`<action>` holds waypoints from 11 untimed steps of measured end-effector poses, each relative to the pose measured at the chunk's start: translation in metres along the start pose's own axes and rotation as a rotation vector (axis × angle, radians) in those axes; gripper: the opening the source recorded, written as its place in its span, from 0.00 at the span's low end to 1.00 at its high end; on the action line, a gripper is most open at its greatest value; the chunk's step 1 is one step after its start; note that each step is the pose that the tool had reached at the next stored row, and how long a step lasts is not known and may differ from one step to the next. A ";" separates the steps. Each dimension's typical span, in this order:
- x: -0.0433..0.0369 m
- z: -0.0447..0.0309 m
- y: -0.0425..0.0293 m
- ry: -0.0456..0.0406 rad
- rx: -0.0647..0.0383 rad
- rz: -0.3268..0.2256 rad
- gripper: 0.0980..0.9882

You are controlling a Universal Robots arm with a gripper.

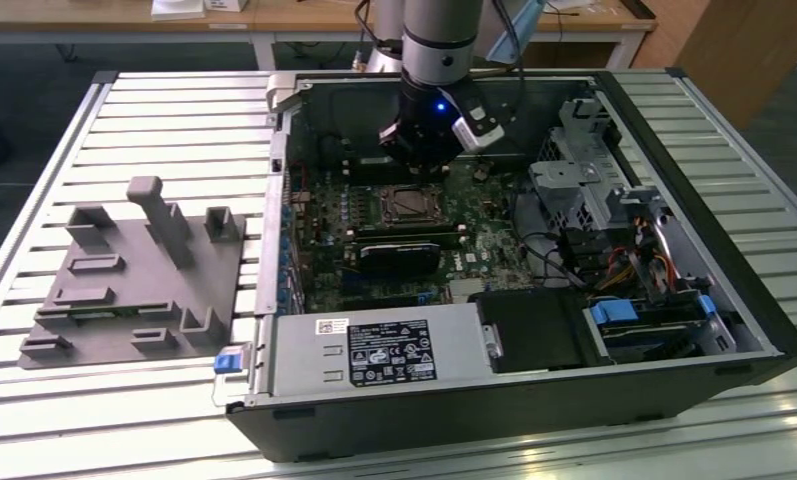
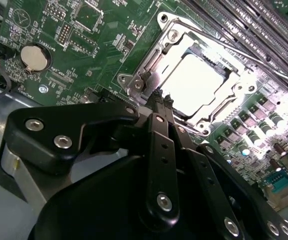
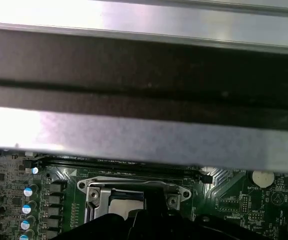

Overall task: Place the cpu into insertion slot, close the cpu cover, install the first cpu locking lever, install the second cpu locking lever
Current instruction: 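Install the second cpu locking lever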

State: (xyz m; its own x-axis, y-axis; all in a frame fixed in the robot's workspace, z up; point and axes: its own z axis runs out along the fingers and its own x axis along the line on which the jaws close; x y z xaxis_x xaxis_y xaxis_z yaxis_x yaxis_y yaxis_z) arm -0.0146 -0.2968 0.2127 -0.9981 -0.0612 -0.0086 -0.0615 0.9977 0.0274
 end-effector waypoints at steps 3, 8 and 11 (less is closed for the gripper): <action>0.0000 -0.0014 -0.0001 0.0001 0.000 0.000 0.01; -0.0001 -0.0116 0.0002 0.0000 0.000 0.000 0.01; -0.0002 -0.0221 0.0005 0.0001 0.000 0.000 0.01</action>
State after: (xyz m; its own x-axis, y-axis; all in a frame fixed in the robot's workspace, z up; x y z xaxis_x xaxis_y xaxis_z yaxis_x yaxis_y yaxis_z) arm -0.0146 -0.2969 0.2349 -0.9981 -0.0613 -0.0085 -0.0615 0.9977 0.0272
